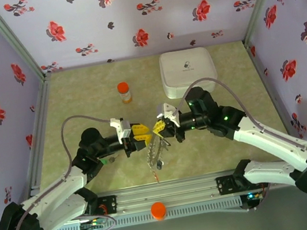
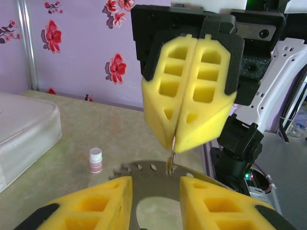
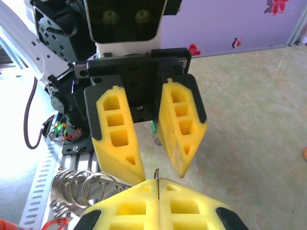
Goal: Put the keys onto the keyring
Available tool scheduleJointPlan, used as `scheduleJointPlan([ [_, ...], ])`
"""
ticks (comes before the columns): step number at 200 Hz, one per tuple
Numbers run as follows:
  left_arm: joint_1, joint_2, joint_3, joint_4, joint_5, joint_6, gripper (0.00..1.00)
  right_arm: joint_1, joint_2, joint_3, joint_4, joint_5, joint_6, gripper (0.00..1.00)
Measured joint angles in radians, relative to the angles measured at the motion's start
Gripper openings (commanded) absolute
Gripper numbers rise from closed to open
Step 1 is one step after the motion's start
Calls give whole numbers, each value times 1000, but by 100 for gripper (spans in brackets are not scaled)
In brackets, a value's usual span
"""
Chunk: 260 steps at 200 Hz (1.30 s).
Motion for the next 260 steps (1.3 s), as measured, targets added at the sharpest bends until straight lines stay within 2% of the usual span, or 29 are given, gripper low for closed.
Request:
scheduleJointPlan([
  [22, -5, 3, 0, 0, 3, 0, 26, 15, 8, 2, -2, 1, -7, 0],
  [91, -20, 23, 4, -2, 27, 3, 6, 29, 16, 6, -8, 13, -14, 0],
  [184, -24, 34, 4, -9, 27, 8, 10, 37, 29, 6, -8, 28, -14, 0],
  [227, -25, 38, 4, -15, 30, 15, 0, 38, 34, 6, -8, 33, -14, 0],
  [238, -25, 38, 4, -16, 29, 20, 0, 38, 34, 6, -9, 40, -12, 17],
  [260, -30, 34, 4, -25, -1, 45, 0, 43, 21, 3, -7, 67, 1, 38],
])
